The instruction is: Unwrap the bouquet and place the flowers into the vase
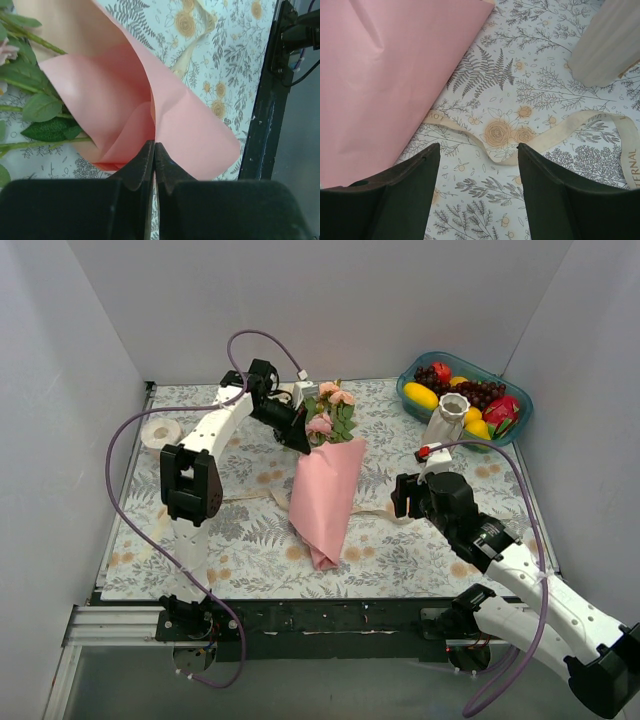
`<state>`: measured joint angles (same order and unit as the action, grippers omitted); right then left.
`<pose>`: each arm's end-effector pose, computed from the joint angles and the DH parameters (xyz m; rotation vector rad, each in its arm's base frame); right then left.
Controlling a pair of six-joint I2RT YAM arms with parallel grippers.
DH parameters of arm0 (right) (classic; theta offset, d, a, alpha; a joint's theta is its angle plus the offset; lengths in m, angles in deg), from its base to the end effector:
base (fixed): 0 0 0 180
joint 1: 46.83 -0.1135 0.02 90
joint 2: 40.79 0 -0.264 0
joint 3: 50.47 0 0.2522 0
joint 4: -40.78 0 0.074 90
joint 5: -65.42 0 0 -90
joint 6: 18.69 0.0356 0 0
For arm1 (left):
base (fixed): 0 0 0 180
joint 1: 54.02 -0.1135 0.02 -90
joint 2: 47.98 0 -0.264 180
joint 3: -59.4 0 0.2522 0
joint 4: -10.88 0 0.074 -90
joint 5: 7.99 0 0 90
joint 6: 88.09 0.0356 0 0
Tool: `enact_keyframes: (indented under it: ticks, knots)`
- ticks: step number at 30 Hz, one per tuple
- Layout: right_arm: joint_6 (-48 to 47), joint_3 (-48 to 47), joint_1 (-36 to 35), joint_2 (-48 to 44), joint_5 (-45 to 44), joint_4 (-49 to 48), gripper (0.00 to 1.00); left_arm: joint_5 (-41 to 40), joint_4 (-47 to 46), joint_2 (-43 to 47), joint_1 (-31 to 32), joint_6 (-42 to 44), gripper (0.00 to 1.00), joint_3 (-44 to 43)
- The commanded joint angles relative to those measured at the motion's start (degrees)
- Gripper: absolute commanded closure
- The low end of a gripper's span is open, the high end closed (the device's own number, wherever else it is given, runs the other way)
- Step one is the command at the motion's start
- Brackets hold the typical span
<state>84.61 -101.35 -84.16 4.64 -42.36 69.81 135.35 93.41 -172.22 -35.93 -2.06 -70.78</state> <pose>0.1534 0.1033 0.2824 -0.2118 1.9601 0.2717 0.4108 -0.1642 0.2652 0.5006 2.7172 -1.4218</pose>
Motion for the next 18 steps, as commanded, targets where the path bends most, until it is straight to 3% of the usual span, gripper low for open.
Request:
enact_keyframes:
  ticks: [1,4,5,7,8,9,15,18]
  knots:
    - [-0.1,-2.9,-0.2,-1.4,0.9,-1.6,0.3,0.9,2.1,7.2,1.9,-3.7,1.0,-5.3]
    - [0.0,-3.3,-0.3,-2.1,0.9,-1.4,0.29,-1.4,-0.5,10.4,5.5,-7.2,0.94,-4.1]
    - [-0.1,-3.4,-0.2,-2.4,1.0,-1.3,0.29,-2.8,-1.2,12.3,7.8,-7.9,0.87,-2.9]
    - [-0.3,-3.9,-0.3,-2.9,0.7,-0.8,0.29,-3.5,-4.5,14.0,9.9,-11.6,0.63,-1.5]
    - [-0.5,-4.1,-0.3,-3.2,0.3,-0.5,0.29,-4.9,-5.7,14.9,11.9,-13.0,0.35,-1.1]
    - [-0.5,-4.3,-0.3,-3.6,0.1,0.1,0.29,-5.5,-7.6,15.1,12.8,-14.0,0.3,-0.5]
    - [-1.1,-5.3,-0.3,-6.2,-1.6,2.7,0.28,-10.3,-10.2,12.7,16.9,-20.2,0.24,-4.9]
    - [-1.8,-5.9,-0.3,-7.4,-2.3,3.8,0.27,-17.6,-11.0,14.4,16.5,-21.2,0.23,-4.7]
